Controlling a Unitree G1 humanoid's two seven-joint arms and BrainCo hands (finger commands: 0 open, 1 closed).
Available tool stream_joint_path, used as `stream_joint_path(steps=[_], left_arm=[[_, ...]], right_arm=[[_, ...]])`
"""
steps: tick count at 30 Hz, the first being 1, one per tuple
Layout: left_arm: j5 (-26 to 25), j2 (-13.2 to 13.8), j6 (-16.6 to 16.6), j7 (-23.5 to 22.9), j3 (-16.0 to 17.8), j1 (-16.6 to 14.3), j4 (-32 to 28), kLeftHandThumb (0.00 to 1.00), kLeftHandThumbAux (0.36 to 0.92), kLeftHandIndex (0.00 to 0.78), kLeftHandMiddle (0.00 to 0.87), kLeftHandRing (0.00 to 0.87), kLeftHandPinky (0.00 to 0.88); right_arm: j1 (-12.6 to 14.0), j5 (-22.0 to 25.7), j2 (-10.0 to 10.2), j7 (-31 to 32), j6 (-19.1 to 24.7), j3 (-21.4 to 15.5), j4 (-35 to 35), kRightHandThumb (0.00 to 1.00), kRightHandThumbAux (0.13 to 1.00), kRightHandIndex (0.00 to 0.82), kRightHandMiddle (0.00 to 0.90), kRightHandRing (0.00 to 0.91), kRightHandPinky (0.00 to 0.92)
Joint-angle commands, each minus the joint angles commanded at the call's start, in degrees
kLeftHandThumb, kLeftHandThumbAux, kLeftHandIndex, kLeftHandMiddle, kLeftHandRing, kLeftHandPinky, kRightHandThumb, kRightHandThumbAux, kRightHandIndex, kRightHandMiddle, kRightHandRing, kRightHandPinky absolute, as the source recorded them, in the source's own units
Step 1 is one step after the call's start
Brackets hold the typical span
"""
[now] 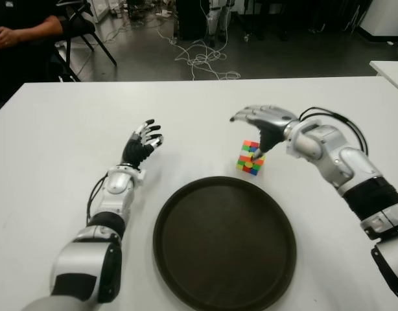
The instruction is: Pick up the Rubik's Cube and put it in the plate
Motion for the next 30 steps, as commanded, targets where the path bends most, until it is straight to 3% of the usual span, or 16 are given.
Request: stream_joint_path(steps=[25,30], left_arm=[[-0.1,0.3,0.3,-0.3,0.3,0.1,-0.2,0.212,0.723,0.098,0.190,0.199,0.196],[-0.1,0.3,0.0,-0.1,0.2,0.2,-0.3,0.202,0.729,0.098,0.193,0.198,0.184]], right_arm=[[0.0,-3.4,1.5,-4.5,1.3,1.2,3.0,0.000,0.892,0.095,0.050,0.021,0.026],[-1.3,-2.9,2.4,-3.7,2.0,1.3,6.2,0.000,0.878,0.080,0.048,0.021,0.018]])
